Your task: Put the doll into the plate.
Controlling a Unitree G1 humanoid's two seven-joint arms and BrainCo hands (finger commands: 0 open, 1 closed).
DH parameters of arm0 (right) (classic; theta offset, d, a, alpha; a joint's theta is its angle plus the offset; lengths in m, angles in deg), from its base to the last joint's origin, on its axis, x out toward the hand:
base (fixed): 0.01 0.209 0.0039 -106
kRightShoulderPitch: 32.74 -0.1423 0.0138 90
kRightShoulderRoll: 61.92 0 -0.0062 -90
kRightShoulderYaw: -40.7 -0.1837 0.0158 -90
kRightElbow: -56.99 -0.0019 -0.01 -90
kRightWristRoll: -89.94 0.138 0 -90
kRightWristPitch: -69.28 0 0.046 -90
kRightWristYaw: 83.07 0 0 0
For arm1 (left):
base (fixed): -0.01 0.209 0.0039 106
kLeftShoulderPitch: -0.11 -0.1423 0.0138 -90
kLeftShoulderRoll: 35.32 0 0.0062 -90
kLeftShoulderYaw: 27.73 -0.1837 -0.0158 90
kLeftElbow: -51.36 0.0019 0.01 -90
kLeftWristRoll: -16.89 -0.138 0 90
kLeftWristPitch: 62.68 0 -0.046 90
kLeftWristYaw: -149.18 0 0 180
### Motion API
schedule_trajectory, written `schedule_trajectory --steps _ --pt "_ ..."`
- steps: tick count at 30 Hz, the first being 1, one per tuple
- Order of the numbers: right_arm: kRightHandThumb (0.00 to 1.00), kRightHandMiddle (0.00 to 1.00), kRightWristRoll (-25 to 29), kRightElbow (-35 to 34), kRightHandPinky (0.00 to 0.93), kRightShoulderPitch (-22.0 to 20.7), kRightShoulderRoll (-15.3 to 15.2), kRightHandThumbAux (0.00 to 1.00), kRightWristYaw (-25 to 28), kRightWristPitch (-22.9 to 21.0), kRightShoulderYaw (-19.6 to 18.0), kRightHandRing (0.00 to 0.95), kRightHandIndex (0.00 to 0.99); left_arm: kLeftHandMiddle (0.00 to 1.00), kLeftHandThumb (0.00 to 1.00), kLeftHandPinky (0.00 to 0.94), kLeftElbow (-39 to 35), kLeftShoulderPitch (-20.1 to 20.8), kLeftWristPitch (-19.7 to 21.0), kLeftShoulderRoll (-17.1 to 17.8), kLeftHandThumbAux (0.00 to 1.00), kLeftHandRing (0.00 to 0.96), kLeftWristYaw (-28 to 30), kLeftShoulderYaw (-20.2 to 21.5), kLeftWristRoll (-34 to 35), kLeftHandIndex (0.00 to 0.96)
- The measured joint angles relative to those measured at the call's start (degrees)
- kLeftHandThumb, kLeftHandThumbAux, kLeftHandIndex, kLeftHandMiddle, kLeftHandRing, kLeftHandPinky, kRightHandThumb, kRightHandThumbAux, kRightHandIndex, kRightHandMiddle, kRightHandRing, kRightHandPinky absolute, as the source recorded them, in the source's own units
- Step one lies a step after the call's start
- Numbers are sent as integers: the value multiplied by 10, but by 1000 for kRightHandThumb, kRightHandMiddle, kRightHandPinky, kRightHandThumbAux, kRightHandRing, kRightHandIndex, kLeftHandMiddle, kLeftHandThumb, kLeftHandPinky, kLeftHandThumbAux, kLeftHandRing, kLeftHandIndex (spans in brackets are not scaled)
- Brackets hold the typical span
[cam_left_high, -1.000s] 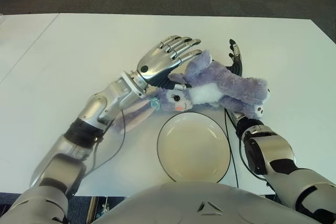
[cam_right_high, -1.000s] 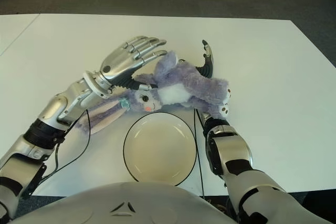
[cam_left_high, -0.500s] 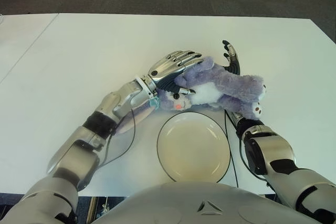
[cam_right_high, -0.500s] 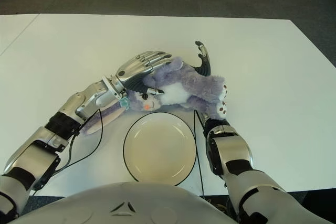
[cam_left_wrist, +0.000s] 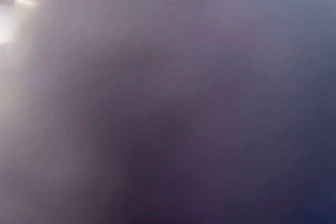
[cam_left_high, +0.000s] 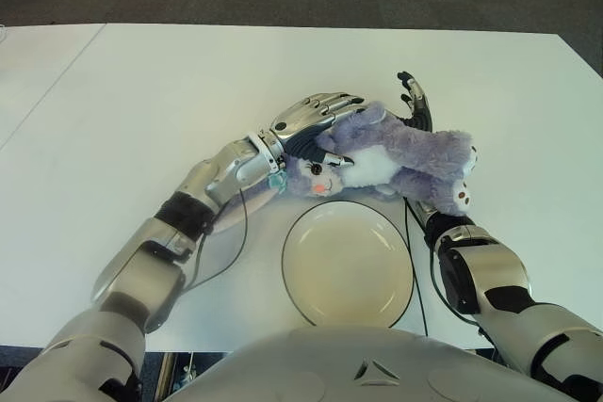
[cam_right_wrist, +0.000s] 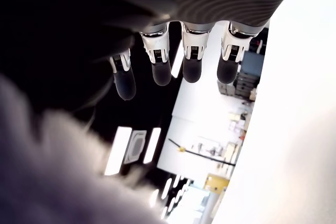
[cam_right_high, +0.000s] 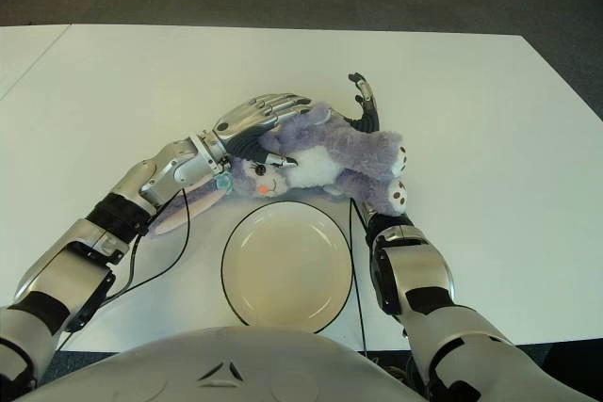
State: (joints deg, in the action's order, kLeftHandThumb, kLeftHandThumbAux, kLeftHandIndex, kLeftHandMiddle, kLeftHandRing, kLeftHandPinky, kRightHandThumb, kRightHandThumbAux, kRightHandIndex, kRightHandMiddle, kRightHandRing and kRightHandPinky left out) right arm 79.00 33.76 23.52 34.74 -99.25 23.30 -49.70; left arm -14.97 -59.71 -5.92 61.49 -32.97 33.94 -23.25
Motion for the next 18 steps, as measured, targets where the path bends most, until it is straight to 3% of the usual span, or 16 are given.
schedule_trajectory --steps 15,16,17,18 --pt "422 46 -4 0 8 0 0 768 -31 7 1 0 306 0 57 0 -1 -11 15 2 262 0 50 2 44 0" --pt "622 48 -4 0 31 0 0 739 -34 7 2 0 381 0 60 34 -1 -12 17 1 286 0 53 2 47 0" --pt "673 48 -5 0 42 0 0 731 -38 8 2 0 400 0 61 102 -2 -14 19 1 303 0 56 2 50 0" --pt "681 48 -7 0 44 0 0 730 -42 9 3 0 403 0 61 114 -3 -16 22 1 306 0 60 2 54 0"
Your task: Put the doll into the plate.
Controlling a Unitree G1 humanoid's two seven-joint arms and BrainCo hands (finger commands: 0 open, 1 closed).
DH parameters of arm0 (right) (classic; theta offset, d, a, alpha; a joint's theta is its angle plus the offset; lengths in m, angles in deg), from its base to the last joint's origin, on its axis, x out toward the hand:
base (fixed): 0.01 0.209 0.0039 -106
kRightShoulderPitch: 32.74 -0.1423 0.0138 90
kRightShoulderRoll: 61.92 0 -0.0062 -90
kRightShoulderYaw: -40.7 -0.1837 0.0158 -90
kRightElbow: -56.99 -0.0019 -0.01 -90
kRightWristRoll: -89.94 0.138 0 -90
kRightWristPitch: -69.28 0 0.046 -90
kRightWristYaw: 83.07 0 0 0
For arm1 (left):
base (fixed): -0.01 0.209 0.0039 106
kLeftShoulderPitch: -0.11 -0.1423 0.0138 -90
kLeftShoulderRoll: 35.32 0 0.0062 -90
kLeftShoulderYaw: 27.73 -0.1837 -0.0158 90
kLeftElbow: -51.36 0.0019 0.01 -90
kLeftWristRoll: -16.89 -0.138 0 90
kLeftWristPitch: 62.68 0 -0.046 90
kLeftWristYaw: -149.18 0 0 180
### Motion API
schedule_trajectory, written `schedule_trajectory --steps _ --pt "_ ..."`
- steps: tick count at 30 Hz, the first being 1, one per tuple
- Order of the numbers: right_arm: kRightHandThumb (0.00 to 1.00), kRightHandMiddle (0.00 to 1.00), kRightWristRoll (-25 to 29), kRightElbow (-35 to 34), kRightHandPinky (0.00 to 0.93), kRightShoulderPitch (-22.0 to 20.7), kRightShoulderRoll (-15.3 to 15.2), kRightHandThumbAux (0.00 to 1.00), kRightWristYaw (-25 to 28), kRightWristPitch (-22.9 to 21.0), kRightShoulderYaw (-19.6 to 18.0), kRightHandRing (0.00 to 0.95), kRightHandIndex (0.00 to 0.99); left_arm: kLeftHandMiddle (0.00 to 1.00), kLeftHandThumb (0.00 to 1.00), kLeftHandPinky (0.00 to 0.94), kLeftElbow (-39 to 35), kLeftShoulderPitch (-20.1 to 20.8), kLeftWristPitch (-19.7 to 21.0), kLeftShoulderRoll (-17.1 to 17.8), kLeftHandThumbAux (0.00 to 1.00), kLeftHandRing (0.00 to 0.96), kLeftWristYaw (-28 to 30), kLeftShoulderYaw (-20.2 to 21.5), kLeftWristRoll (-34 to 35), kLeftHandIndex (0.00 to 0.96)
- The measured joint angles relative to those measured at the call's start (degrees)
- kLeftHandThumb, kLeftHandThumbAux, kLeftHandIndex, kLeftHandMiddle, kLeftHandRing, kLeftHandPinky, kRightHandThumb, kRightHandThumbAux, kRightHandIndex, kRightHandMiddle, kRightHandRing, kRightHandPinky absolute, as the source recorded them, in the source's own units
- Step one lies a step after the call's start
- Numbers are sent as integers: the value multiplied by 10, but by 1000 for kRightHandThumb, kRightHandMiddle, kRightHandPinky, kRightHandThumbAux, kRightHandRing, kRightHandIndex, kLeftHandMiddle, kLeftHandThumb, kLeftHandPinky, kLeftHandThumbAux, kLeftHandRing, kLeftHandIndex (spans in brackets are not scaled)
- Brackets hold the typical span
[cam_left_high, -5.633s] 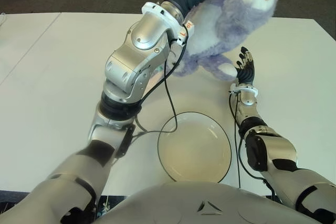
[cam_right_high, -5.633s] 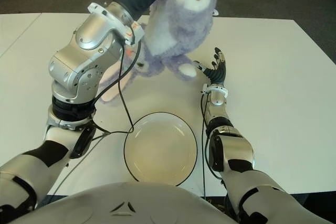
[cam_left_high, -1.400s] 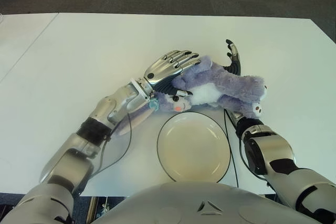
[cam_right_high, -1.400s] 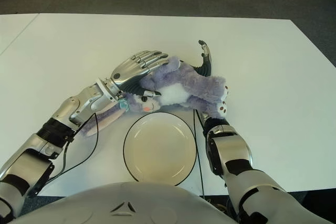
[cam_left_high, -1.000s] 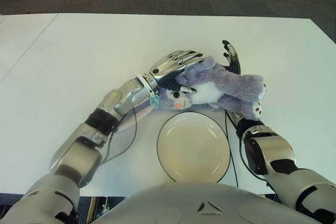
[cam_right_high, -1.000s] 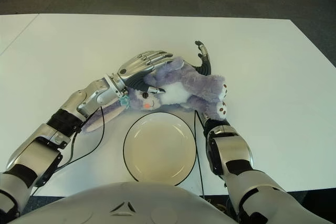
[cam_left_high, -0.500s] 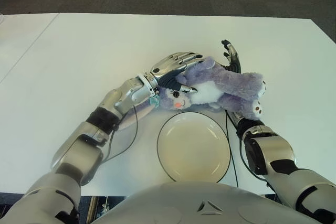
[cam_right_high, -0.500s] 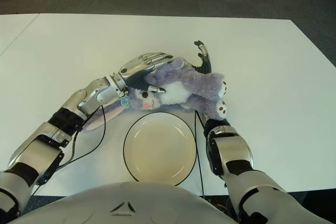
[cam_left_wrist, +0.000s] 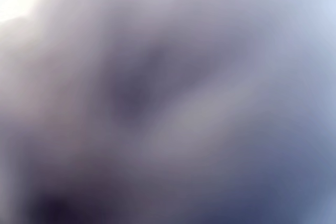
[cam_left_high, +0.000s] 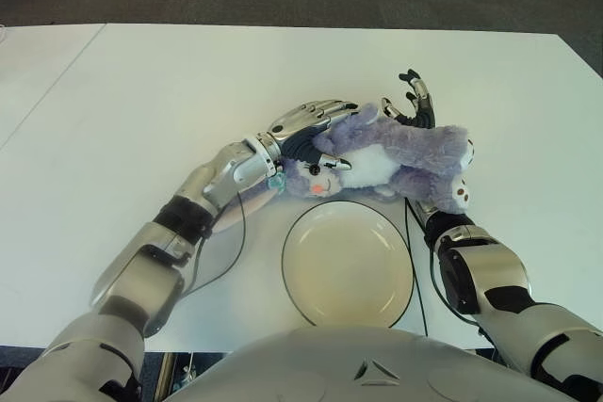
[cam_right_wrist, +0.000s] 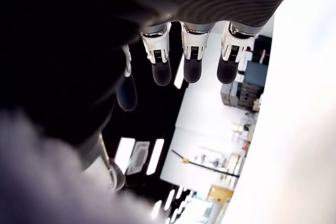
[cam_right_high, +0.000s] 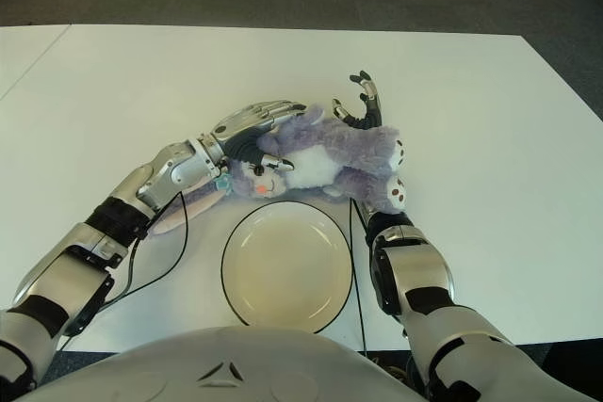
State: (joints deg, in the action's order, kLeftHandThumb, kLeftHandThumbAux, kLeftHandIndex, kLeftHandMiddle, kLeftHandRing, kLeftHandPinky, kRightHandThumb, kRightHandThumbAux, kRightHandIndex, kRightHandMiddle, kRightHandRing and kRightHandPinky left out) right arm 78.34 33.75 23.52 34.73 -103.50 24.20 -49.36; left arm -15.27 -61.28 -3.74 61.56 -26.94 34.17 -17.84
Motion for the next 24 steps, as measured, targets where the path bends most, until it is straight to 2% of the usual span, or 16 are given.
schedule_trajectory --steps 1,2,3,6,7,9,11,14,15,16,17,18,19,20,24 --pt "689 48 -1 0 49 0 0 729 -4 0 1 1 406 0 81 181 -2 -2 3 0 334 0 4 0 3 0" --pt "690 48 -3 0 50 0 0 728 -9 1 2 2 406 0 84 193 -4 -4 6 -1 338 0 8 0 6 0" --pt "692 49 -4 0 64 0 0 728 -13 1 2 8 406 0 127 266 -6 -6 8 -1 374 77 12 0 9 0" --pt "694 52 -6 0 81 0 -1 728 -26 1 8 15 406 5 182 321 -19 -10 24 -2 407 142 31 0 17 0" --pt "695 54 -7 0 88 0 -2 728 -30 1 10 19 406 79 222 370 -24 -12 29 -2 422 218 37 0 20 5" --pt "696 55 -9 0 90 0 -3 728 -38 1 13 20 406 100 235 384 -32 -13 40 -4 426 241 49 -1 26 7" --pt "699 50 -10 0 113 0 -3 728 -44 1 14 30 405 198 282 473 -37 -14 50 -7 430 340 62 -1 30 60" --pt "699 47 -10 1 102 1 -5 728 -49 1 14 28 405 230 300 498 -36 -10 65 -14 428 368 82 -2 37 77" --pt "702 45 -10 1 144 1 -5 728 -51 1 15 28 406 276 311 491 -35 -8 69 -17 424 385 87 -2 39 102" --pt "703 44 -10 1 155 1 -6 727 -52 1 14 28 406 287 314 489 -33 -5 74 -19 423 389 96 -2 40 109" --pt "712 44 -10 1 236 1 -6 727 -53 1 15 40 406 306 315 486 -31 -2 78 -21 421 395 102 -3 42 127" --pt "713 44 -10 1 250 1 -7 727 -53 1 15 43 406 309 315 486 -29 2 83 -24 420 396 111 -3 44 130" --pt "928 43 -10 1 374 1 -7 710 -54 1 15 86 420 340 317 485 -28 5 87 -25 419 408 118 -3 45 159" --pt "982 39 -10 1 409 2 -7 705 -55 2 14 136 424 378 321 489 -26 8 90 -27 418 423 125 -3 47 195" --pt "999 33 -8 1 423 2 -8 704 -49 6 12 178 425 424 325 495 -16 25 107 -32 416 445 155 -6 52 239"
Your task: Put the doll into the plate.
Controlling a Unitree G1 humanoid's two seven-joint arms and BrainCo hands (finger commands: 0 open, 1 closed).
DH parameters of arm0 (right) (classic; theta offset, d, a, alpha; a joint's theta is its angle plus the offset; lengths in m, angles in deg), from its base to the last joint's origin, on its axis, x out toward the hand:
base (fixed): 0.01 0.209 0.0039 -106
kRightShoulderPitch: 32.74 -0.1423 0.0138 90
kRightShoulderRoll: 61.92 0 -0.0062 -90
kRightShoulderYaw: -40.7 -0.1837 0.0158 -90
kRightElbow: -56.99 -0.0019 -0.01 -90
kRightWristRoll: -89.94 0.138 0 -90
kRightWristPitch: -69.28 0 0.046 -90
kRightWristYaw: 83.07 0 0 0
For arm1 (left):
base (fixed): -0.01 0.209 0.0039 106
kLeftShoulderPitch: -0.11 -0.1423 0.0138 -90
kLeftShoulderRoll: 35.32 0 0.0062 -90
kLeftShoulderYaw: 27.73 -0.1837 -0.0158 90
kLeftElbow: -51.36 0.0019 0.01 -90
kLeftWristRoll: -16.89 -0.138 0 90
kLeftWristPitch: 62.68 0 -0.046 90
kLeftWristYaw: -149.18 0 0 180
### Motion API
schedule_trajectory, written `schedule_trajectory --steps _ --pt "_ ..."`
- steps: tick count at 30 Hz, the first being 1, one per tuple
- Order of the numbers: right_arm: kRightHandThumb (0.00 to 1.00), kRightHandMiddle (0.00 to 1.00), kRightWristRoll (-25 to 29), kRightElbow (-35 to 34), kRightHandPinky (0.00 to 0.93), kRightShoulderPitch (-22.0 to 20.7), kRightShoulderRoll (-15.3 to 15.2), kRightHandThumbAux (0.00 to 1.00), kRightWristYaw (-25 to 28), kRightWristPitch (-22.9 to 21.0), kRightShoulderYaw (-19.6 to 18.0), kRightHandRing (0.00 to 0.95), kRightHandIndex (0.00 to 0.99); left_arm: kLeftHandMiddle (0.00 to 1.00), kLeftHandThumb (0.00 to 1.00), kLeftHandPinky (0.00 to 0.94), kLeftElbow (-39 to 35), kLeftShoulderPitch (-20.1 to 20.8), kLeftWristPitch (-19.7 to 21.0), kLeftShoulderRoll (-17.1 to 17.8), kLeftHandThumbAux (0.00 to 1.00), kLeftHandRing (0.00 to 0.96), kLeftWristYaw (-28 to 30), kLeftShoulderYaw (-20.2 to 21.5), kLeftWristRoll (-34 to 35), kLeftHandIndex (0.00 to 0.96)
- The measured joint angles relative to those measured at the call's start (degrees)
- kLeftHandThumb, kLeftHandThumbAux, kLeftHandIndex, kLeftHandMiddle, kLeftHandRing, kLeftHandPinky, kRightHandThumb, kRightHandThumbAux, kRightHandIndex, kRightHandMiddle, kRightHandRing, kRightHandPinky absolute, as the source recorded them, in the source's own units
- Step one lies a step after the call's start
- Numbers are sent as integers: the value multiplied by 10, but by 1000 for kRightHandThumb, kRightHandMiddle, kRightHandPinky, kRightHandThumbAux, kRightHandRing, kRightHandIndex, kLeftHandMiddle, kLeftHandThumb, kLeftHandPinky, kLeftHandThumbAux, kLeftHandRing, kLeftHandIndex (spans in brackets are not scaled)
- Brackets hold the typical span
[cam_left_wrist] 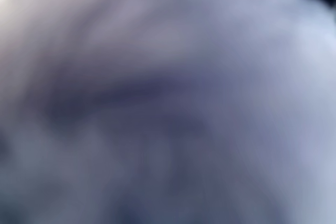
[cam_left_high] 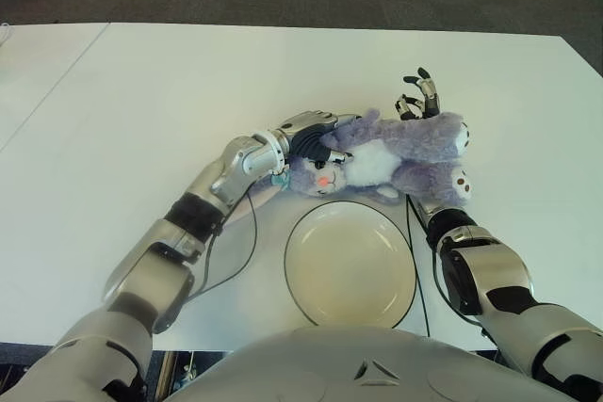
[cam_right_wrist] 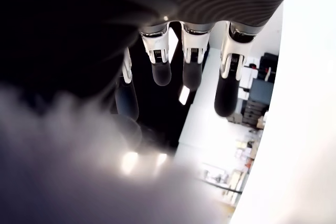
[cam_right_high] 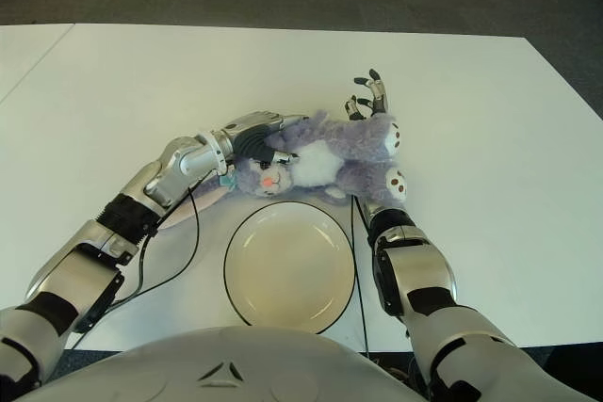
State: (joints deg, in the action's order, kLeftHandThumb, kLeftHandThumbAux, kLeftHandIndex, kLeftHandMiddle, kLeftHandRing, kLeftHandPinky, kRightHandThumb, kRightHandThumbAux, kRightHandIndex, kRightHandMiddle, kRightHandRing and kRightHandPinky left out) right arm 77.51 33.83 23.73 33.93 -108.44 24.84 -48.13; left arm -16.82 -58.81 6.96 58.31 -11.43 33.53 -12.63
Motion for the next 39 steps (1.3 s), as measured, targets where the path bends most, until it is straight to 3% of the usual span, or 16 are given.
schedule_trajectory --steps 1,2,3,6,7,10,17,24,25,32,34,39 --pt "1000 31 2 0 423 0 0 704 3 1 -1 184 425 436 325 497 3 4 4 -2 415 453 6 -1 1 251" --pt "1000 20 3 0 417 0 0 730 6 2 -1 185 317 479 322 534 5 7 7 -3 409 487 11 -3 2 264" --pt "1000 18 5 0 415 0 0 737 10 4 -2 185 289 490 321 544 8 11 10 -4 407 496 15 -5 2 267" --pt "1000 11 10 0 415 1 0 739 21 9 -5 184 283 525 317 584 12 19 18 -5 400 532 23 -10 2 282" --pt "1000 3 12 0 415 1 0 740 24 10 -6 180 287 578 309 643 12 20 20 -6 390 587 24 -12 2 304" --pt "1000 3 16 0 416 1 0 739 34 15 -11 182 289 672 260 715 13 21 27 -7 348 656 25 -16 0 422" --pt "1000 23 28 0 415 3 0 739 50 25 -24 178 284 752 225 757 14 27 45 -11 328 721 24 -29 -24 544" --pt "1000 36 39 0 414 4 0 738 58 40 -36 180 273 774 217 765 12 50 62 -13 367 752 24 -48 -63 592" --pt "1000 40 40 0 414 5 0 737 58 43 -38 183 271 793 220 802 12 53 63 -13 383 765 24 -52 -67 634" --pt "1000 54 44 0 414 5 1 735 56 62 -46 206 269 812 378 803 12 59 83 -20 536 786 4 -62 -89 700" --pt "1000 60 44 0 416 5 1 736 55 67 -47 205 269 801 520 800 12 58 87 -23 625 780 -3 -62 -89 707" --pt "1000 64 44 0 415 5 1 736 51 74 -47 184 265 781 657 774 -5 50 99 -23 652 775 -11 -56 -88 707"
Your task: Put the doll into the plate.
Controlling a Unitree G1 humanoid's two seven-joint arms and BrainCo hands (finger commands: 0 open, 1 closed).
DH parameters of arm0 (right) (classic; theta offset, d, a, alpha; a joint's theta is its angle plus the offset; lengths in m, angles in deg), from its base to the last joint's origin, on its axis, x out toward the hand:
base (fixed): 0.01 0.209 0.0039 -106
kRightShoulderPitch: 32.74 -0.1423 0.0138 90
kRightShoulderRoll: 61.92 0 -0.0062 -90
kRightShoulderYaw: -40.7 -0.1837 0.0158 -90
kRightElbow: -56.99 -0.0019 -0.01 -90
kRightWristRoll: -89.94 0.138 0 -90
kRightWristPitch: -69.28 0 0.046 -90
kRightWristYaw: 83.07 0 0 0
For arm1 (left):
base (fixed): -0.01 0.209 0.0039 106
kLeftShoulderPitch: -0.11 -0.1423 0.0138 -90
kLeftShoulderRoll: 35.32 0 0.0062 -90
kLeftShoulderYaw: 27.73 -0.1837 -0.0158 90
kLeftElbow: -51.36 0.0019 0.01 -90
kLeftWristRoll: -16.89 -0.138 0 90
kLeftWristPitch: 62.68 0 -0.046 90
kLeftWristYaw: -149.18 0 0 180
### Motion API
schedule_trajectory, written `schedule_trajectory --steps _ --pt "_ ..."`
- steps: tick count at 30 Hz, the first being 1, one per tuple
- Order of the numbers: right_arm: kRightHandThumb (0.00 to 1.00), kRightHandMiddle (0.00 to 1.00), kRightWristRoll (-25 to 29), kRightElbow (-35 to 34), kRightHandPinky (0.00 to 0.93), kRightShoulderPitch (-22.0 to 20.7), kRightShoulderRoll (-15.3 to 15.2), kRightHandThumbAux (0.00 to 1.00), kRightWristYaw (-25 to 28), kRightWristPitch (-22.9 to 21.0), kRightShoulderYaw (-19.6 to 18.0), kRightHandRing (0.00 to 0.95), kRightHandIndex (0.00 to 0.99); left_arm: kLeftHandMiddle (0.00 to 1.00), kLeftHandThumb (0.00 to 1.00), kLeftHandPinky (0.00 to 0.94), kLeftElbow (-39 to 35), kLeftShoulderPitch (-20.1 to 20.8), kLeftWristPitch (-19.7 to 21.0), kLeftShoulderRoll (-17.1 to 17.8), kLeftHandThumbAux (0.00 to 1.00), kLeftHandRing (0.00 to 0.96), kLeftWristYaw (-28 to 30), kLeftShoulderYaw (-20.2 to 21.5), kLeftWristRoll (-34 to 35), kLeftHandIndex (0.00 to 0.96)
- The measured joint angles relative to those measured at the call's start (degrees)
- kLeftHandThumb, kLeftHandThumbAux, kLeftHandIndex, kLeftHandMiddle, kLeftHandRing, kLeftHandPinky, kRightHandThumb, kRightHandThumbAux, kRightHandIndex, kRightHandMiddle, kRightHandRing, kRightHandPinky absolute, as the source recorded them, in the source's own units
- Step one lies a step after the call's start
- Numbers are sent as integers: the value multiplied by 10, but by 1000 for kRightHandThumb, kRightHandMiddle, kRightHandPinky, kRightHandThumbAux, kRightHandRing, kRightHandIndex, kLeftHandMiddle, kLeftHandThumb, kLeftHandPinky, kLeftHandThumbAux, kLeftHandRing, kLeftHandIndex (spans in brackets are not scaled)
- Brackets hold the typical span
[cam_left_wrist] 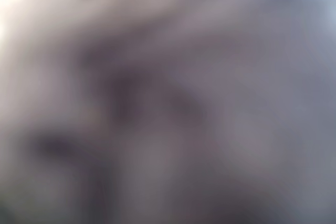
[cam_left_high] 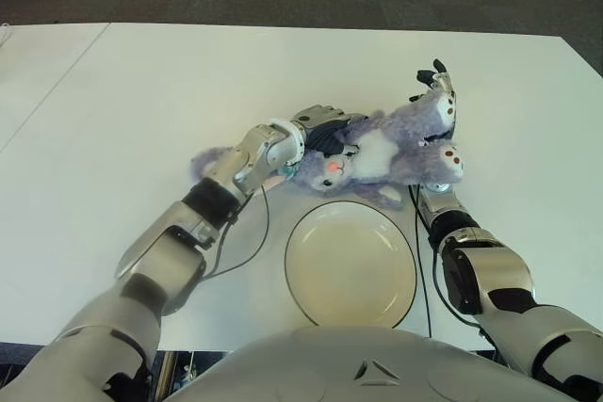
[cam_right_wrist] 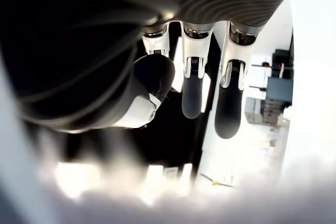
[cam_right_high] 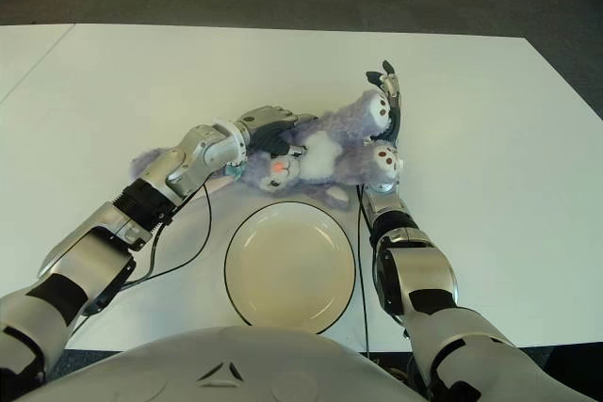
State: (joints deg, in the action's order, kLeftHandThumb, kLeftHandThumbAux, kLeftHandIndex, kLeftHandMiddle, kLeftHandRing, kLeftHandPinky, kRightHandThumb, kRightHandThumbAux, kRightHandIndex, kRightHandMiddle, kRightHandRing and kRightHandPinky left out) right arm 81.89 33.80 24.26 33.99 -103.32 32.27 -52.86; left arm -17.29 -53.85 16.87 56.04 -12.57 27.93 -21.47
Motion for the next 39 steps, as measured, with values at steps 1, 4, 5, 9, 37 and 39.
schedule_trajectory --steps 1,4,5,9,37,39 --pt "1000 64 0 0 416 0 0 737 -1 1 0 174 262 781 696 783 -13 -4 6 1 653 779 0 3 0 712" --pt "1000 62 0 0 416 0 0 737 -3 1 0 168 262 781 721 784 -49 -20 23 6 653 781 0 10 -1 715" --pt "1000 62 0 0 416 0 0 737 -4 1 0 167 262 781 725 784 -60 -25 29 7 653 781 0 14 -1 715" --pt "1000 54 -1 0 417 -1 0 739 -6 1 1 158 267 788 781 809 -100 -45 48 11 650 793 0 20 -8 727" --pt "1000 68 -15 0 416 -3 0 736 -50 -3 7 179 262 819 785 843 -253 -72 65 78 655 828 0 98 -34 722" --pt "1000 68 -17 0 416 -3 0 736 -57 -3 9 186 264 816 785 840 -257 -72 65 78 655 825 0 100 -37 721"
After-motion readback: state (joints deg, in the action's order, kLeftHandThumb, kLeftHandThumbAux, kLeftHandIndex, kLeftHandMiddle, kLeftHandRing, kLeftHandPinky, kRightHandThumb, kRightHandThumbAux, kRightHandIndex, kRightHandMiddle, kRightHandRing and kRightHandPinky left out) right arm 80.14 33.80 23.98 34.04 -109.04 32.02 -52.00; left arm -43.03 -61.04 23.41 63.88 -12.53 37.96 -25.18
